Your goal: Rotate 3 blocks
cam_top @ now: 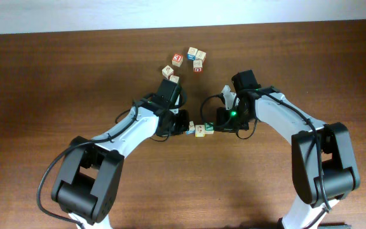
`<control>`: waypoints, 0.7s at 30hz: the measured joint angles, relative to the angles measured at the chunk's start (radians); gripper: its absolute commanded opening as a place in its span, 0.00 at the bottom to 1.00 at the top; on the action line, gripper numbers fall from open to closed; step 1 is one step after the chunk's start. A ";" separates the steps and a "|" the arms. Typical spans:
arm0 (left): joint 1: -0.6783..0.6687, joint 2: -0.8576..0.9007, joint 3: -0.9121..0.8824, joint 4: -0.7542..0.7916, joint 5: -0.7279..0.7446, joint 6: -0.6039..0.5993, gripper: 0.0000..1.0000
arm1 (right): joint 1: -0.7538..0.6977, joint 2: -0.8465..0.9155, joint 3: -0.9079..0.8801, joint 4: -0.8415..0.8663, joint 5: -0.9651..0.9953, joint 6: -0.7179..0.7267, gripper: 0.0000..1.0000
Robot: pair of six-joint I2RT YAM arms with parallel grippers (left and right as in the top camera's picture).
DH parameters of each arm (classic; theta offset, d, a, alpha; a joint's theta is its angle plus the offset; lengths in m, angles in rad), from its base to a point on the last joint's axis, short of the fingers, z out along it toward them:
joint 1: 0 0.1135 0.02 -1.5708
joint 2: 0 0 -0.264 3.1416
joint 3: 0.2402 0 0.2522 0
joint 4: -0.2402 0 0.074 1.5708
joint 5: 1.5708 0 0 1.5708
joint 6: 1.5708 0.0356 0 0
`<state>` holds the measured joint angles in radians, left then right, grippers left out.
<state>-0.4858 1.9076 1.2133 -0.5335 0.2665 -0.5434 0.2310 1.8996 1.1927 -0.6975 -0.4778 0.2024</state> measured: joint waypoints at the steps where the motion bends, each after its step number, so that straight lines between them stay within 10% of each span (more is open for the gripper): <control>1: -0.003 0.000 0.000 0.000 0.001 0.000 0.00 | 0.000 0.000 0.000 0.000 -0.007 0.000 0.05; 21: -0.006 0.000 0.041 -0.088 -0.059 0.053 0.00 | 0.001 -0.032 0.119 -0.158 0.001 0.001 0.05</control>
<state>-0.4915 1.9076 1.2541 -0.6212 0.2073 -0.4900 0.2321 1.8671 1.3117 -0.8551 -0.4770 0.2035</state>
